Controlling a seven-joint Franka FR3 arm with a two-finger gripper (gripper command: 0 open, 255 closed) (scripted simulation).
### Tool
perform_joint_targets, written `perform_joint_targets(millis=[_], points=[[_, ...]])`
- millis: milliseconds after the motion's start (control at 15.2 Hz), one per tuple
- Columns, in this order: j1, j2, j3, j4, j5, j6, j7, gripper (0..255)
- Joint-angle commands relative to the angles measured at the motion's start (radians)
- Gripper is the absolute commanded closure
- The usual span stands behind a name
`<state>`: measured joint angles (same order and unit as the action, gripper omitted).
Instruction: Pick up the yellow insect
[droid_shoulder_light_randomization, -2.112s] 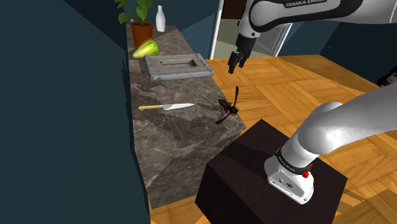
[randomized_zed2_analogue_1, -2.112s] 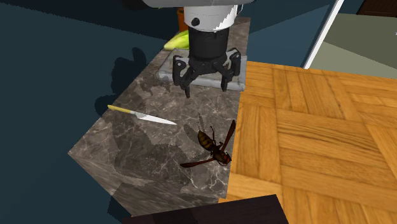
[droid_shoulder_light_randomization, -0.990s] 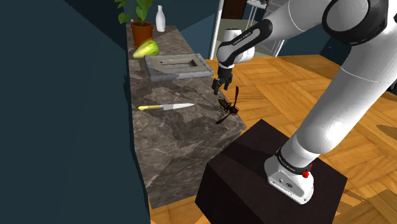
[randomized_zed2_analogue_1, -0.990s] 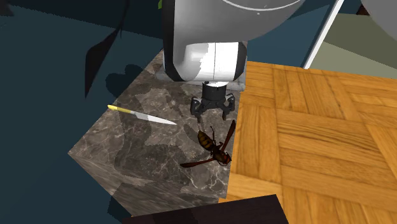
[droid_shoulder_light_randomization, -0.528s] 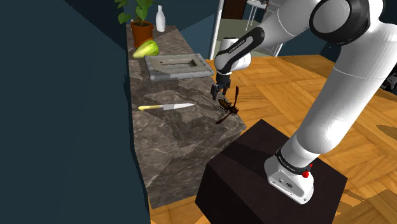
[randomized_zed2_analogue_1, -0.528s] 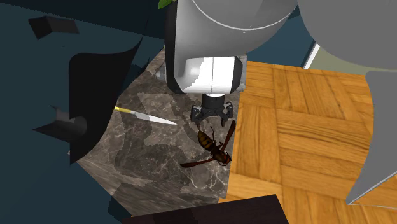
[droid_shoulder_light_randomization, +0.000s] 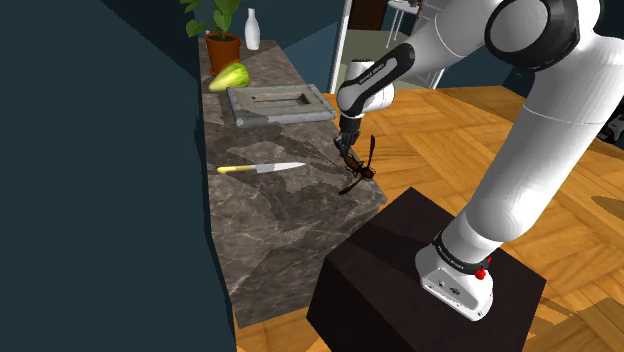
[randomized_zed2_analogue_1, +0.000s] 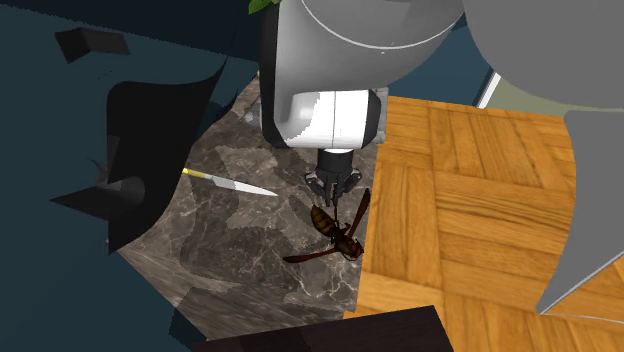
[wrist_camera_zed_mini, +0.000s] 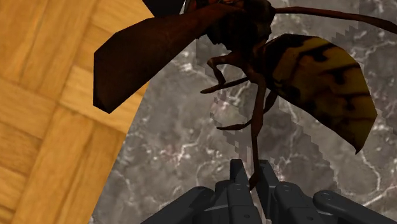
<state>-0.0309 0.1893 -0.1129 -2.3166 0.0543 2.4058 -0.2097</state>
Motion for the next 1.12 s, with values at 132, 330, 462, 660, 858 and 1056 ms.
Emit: perform_joint_targets(millis=[132, 330, 462, 660, 858, 1056], points=[[0.000, 0.000, 0.000, 0.000, 0.000, 0.000, 0.001, 255], [0.002, -0.033, -0.002, 0.005, -0.007, -0.038, 0.006, 255], [0.002, -0.054, -0.003, 0.010, -0.011, -0.064, 0.010, 255], [0.003, -0.084, -0.004, 0.019, -0.018, -0.102, 0.014, 255], [0.003, -0.112, -0.005, 0.030, -0.023, -0.141, 0.019, 255], [0.004, -0.139, -0.005, 0.043, -0.028, -0.181, 0.022, 255]])
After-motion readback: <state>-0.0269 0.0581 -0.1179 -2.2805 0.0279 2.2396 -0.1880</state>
